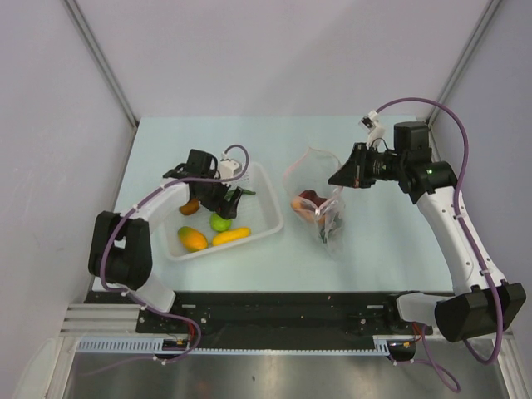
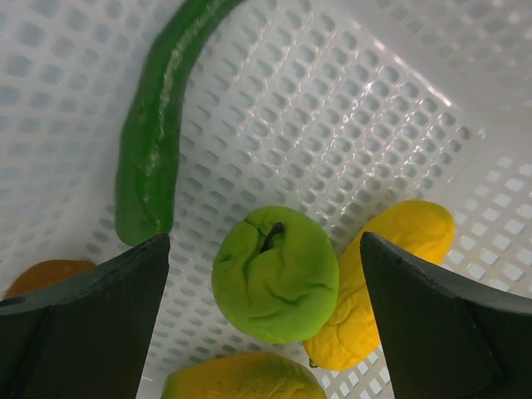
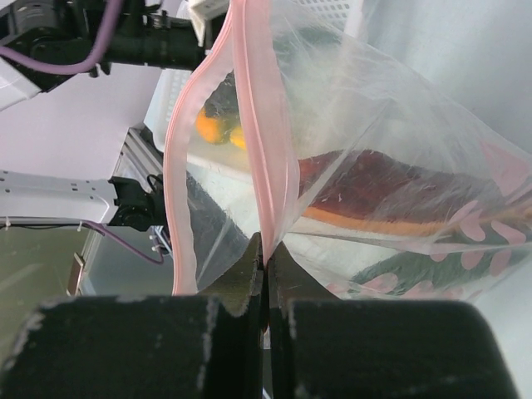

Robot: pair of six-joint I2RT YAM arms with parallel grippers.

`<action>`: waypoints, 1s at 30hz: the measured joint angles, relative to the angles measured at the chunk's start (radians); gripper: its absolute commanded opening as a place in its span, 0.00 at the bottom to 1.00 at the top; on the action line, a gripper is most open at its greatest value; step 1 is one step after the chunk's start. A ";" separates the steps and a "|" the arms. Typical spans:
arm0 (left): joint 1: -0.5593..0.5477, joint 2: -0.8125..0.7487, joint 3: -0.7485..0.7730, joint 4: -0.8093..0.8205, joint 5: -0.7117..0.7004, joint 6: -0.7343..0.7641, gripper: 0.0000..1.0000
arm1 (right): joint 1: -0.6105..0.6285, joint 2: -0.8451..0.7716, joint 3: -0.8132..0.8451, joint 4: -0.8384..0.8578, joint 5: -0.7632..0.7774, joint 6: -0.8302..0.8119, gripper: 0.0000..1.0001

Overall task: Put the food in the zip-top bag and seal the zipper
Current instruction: Pick up the fake fruit from the bin.

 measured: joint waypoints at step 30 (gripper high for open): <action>-0.204 -0.226 0.494 0.113 0.158 -0.199 0.55 | 0.005 0.003 -0.015 -0.005 0.002 -0.021 0.00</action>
